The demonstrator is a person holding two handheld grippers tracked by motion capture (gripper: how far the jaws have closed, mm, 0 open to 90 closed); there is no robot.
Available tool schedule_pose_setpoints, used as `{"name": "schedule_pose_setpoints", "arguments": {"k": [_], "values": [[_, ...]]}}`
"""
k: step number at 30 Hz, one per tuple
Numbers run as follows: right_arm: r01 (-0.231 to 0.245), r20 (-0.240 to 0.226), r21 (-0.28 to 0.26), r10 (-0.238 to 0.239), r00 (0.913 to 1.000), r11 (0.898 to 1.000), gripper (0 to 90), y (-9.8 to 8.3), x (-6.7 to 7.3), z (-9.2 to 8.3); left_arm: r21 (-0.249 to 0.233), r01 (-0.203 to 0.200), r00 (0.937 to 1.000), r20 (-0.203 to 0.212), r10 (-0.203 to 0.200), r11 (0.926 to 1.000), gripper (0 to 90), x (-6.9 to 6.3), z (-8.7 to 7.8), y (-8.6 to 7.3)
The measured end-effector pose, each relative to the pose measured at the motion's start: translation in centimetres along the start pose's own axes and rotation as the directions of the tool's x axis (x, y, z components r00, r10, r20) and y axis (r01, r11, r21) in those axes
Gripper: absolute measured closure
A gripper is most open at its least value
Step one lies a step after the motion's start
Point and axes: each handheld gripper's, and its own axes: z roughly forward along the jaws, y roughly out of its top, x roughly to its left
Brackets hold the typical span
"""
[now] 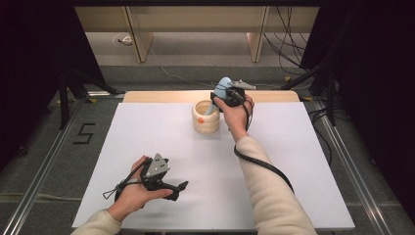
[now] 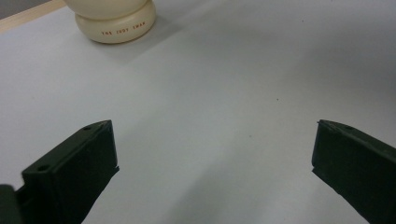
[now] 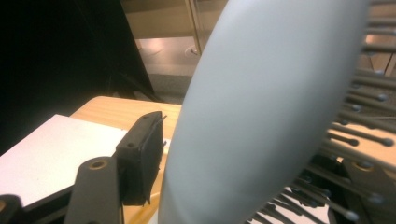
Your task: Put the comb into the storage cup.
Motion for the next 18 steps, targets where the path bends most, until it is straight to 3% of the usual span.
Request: {"name": "schedule_pose_setpoints", "arguments": {"k": [18], "values": [[-0.01, -0.012, 0.007, 0.01, 0.9999, 1.0, 31.6, -0.16, -0.16, -0.05, 0.0, 0.002, 1.0, 0.001, -0.002, 1.0, 0.0, 0.0, 0.04, -0.01]]}}
